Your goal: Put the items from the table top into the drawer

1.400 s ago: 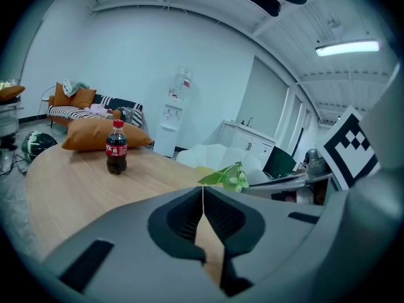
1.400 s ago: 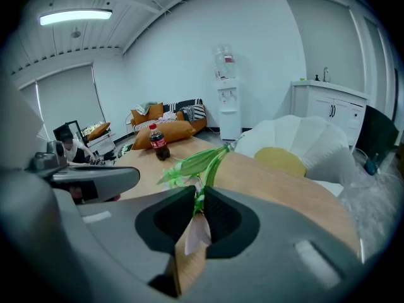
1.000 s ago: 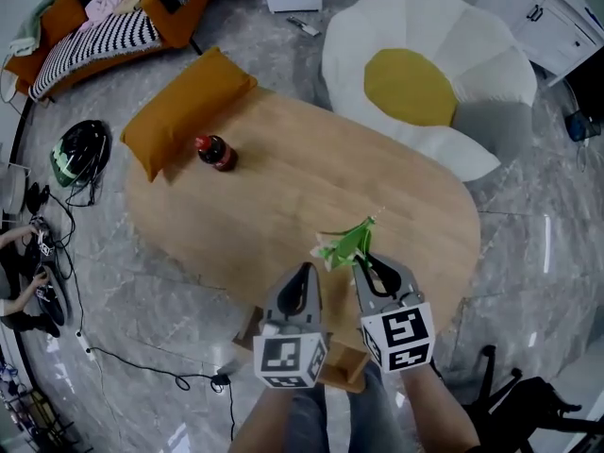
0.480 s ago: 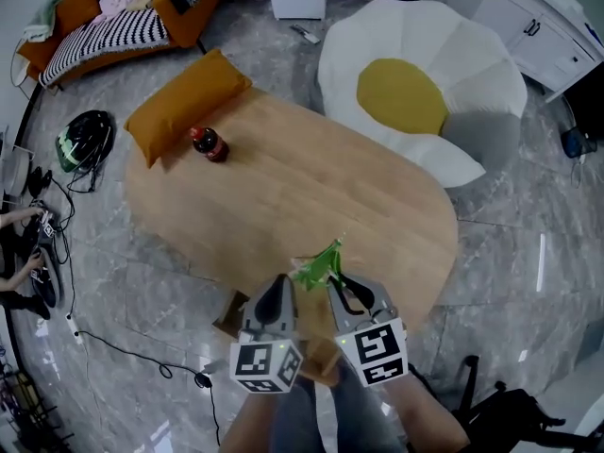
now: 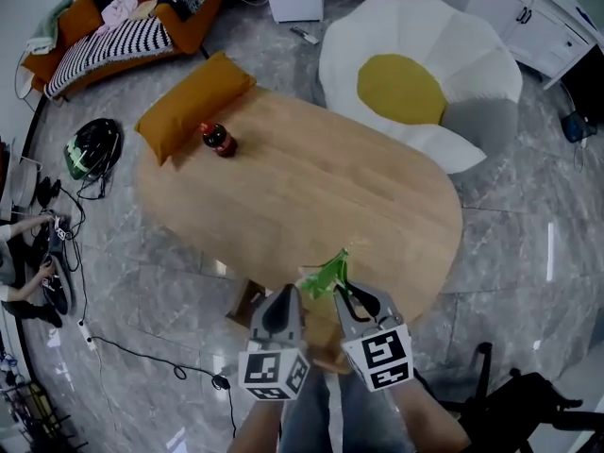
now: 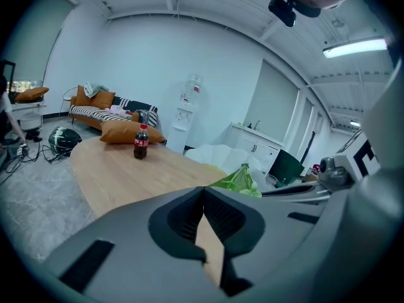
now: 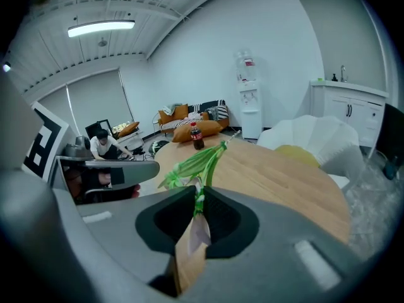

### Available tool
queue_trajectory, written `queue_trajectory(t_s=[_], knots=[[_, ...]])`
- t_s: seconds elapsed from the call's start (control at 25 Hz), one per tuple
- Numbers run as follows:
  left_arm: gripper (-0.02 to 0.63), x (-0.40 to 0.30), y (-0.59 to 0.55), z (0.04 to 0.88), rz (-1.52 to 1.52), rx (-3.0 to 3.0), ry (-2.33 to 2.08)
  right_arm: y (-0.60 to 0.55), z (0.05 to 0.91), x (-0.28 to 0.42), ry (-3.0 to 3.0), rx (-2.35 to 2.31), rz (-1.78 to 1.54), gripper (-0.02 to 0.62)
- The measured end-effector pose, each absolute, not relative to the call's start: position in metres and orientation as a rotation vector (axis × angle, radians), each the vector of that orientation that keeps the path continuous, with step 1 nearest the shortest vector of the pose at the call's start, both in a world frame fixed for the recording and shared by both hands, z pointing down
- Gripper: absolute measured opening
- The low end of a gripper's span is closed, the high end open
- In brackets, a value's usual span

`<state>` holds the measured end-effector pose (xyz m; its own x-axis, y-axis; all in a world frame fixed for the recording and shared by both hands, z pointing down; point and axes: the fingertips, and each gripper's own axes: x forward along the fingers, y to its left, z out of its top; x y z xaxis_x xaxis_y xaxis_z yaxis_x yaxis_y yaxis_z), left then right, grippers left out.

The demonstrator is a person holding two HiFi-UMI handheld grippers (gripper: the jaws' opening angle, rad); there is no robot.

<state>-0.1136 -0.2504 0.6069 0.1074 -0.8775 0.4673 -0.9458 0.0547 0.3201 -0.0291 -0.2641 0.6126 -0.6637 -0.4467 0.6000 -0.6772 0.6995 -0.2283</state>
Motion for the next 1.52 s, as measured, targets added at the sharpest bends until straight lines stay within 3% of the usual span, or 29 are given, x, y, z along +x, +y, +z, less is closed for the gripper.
queue_trajectory(t_s=[0.96,1.52], knots=[[0.011,-0.122,-0.148,0.638,0.231,1.903,-1.666,-0.131,0.659,-0.051,-2.307,0.882,0.71,0.04],[0.011,-0.119,-0.115,0.678,0.291,1.876,-1.582,-0.071,0.731,-0.05,-2.148,0.895,1.005,0.04]])
